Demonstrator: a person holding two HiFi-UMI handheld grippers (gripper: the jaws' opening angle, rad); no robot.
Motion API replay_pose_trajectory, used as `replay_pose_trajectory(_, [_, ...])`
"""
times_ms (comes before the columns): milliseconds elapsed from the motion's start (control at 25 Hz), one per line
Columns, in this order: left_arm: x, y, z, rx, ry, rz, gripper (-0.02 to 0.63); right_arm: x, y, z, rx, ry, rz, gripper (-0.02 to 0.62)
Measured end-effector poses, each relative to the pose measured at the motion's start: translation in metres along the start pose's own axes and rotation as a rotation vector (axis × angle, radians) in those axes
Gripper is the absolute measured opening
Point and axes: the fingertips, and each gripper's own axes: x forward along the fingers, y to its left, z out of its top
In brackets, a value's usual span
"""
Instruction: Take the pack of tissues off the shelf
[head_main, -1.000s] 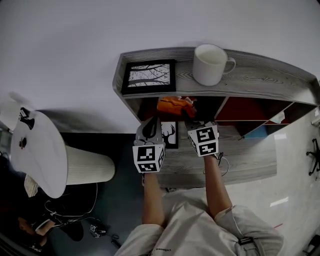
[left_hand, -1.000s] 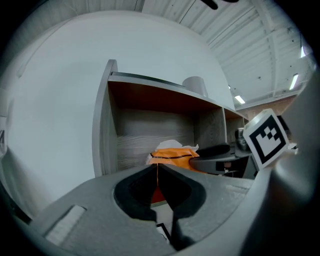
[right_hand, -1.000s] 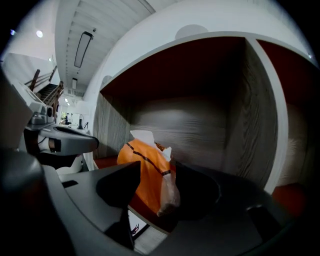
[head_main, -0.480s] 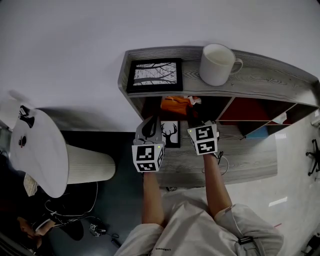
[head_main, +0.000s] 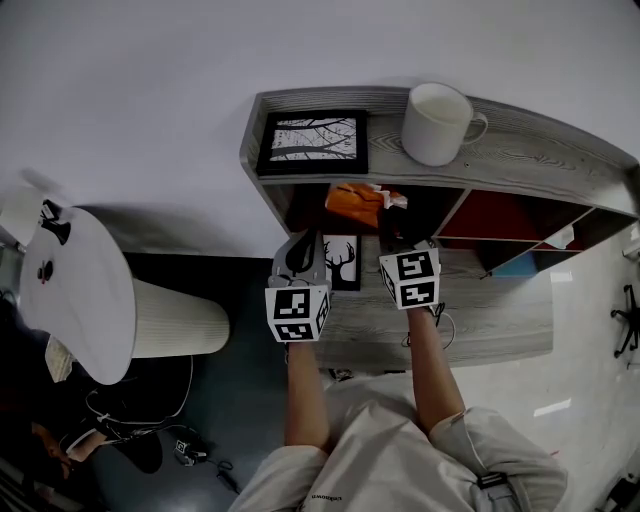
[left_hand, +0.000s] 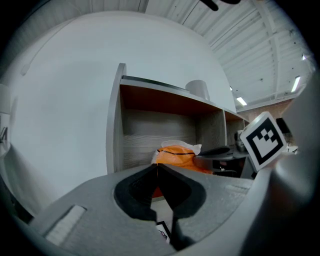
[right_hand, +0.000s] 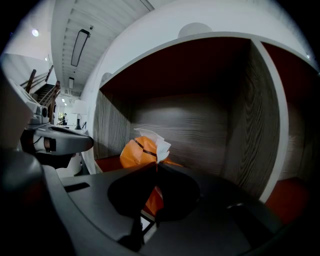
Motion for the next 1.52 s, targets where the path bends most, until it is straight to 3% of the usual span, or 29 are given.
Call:
replay_pose_trajectory(480, [-0.019,-0.002,0.001,-0.013,-0.009,0.056,0.011,-0.013,0.005,0.008,-0.013,-0.036,0.037,0.018])
replay_pose_trajectory(1520, [-0.061,-0.024,-0.002,0.011,0.016,0.196,0.011,-0.038,0.028,0.009,0.027,-0.082,0.221,0.018])
